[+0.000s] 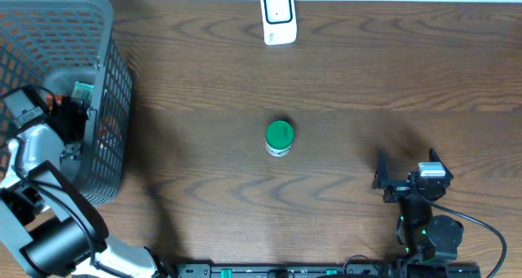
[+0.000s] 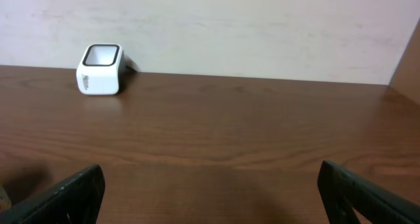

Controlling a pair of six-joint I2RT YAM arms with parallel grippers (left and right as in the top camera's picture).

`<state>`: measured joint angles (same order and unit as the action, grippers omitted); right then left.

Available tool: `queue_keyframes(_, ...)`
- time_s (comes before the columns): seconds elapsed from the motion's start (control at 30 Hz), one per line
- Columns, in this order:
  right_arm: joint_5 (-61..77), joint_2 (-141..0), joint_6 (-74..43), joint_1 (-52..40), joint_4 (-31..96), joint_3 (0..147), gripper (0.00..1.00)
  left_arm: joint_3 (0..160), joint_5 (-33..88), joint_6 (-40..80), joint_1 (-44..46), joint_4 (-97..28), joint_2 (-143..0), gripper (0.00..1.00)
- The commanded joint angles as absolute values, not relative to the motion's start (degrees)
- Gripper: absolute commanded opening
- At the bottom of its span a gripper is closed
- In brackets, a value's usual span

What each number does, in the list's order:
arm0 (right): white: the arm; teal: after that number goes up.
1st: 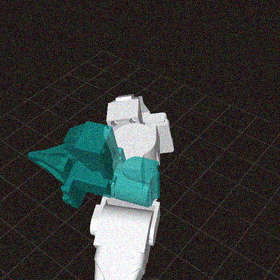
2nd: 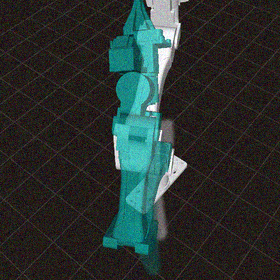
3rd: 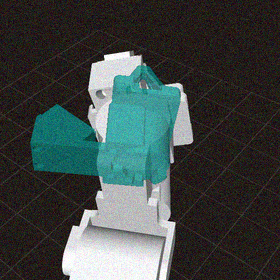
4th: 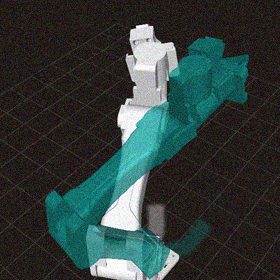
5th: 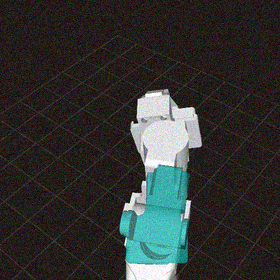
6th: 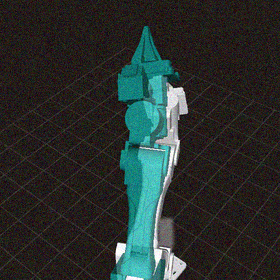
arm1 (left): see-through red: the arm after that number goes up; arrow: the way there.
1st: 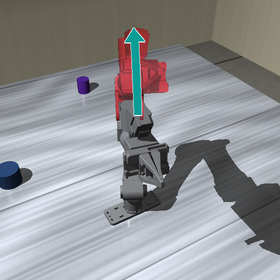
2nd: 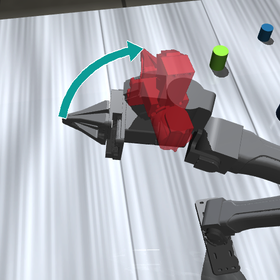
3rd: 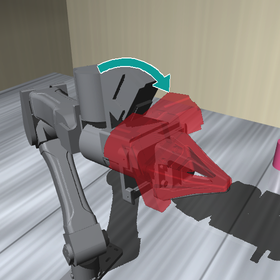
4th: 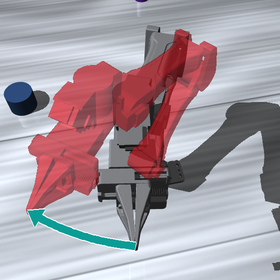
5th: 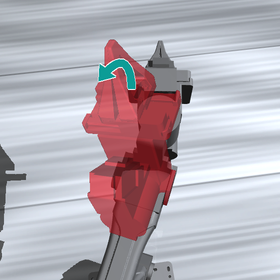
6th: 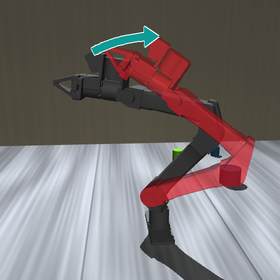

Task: Scan the item barcode
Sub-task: 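Reach into the basket and grasp the mint-green wipes pack with the left gripper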

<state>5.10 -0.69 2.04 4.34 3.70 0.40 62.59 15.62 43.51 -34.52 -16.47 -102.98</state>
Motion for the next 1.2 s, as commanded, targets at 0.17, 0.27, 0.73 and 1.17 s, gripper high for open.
queue_keyframes(0.17,4.82,-0.38,1.32,4.47,3.92,0.32,0.99,61.23,14.72,43.57,-32.27,-12.47,-117.75,0.84)
queue_keyframes(0.27,4.82,-0.38,1.32,4.47,3.92,0.32,0.99,61.23,14.76,43.57,-32.27,-12.56,-120.4,0.3)
queue_keyframes(0.73,4.82,-0.38,1.32,4.47,3.92,0.32,0.99,61.84,16.64,39.05,-35.53,-17.65,-98.13,0.07)
queue_keyframes(1.17,4.82,-0.38,1.32,4.47,3.92,0.32,0.99,61.84,-4.4,32.56,-36.36,-28.67,-68.64,0.07)
